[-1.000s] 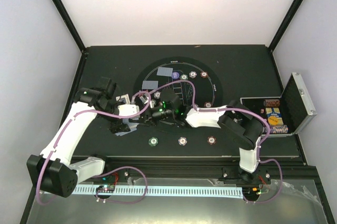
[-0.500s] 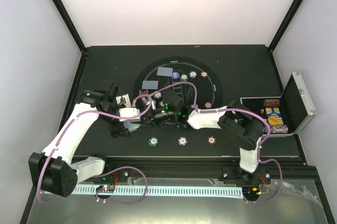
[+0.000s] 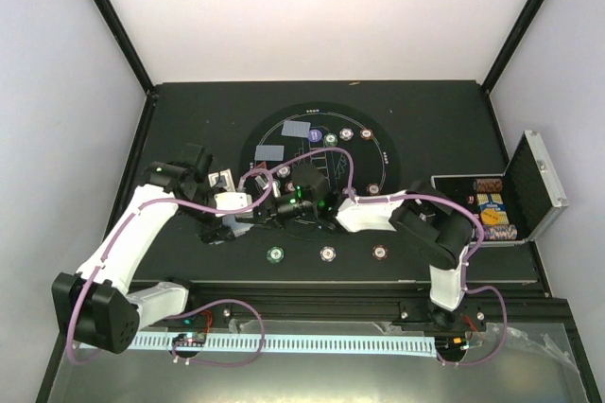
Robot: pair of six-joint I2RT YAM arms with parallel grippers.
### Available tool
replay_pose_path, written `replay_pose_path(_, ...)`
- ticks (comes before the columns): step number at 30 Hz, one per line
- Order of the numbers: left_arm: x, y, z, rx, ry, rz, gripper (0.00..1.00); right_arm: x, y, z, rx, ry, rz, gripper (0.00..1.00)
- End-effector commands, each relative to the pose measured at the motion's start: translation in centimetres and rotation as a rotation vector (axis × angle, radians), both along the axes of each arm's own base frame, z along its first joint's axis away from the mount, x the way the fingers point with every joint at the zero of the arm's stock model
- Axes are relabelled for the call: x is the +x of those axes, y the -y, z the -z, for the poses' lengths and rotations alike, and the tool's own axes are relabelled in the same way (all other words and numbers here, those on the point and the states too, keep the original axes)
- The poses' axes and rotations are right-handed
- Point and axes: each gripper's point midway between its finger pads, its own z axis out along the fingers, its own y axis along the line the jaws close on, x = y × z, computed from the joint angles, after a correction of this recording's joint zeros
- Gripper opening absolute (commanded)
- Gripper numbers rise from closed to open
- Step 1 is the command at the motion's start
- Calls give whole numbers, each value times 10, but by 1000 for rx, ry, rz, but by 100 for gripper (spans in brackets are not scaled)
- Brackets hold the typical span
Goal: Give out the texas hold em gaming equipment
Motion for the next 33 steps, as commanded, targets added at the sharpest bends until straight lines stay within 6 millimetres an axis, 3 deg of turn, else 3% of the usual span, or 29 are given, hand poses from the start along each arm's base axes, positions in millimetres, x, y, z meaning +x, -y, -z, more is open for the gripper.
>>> replay_pose_path(1,2,6,-18,-38,62,28,76,1,1,12,-24,13,0,1)
replay_pose_path(3,-1,6,-17,-41,57,34,84,2,0,9,-20,19,3,1)
replay_pose_path(6,-9,7,-11,-49,26,51,87,2,-1,4,-18,34,3,1)
replay_pose_path(13,-9,11,-9,-61,-5,49,77,-1,-1,4,-27,42,0,1)
replay_pose_path(24,-17,9,1,-37,-93,50,82,0,-5,4,-24,48,-3,1)
replay_pose_path(33,-17,10,0,-35,-105,51,74,0,-5,13,-39,34,3,1)
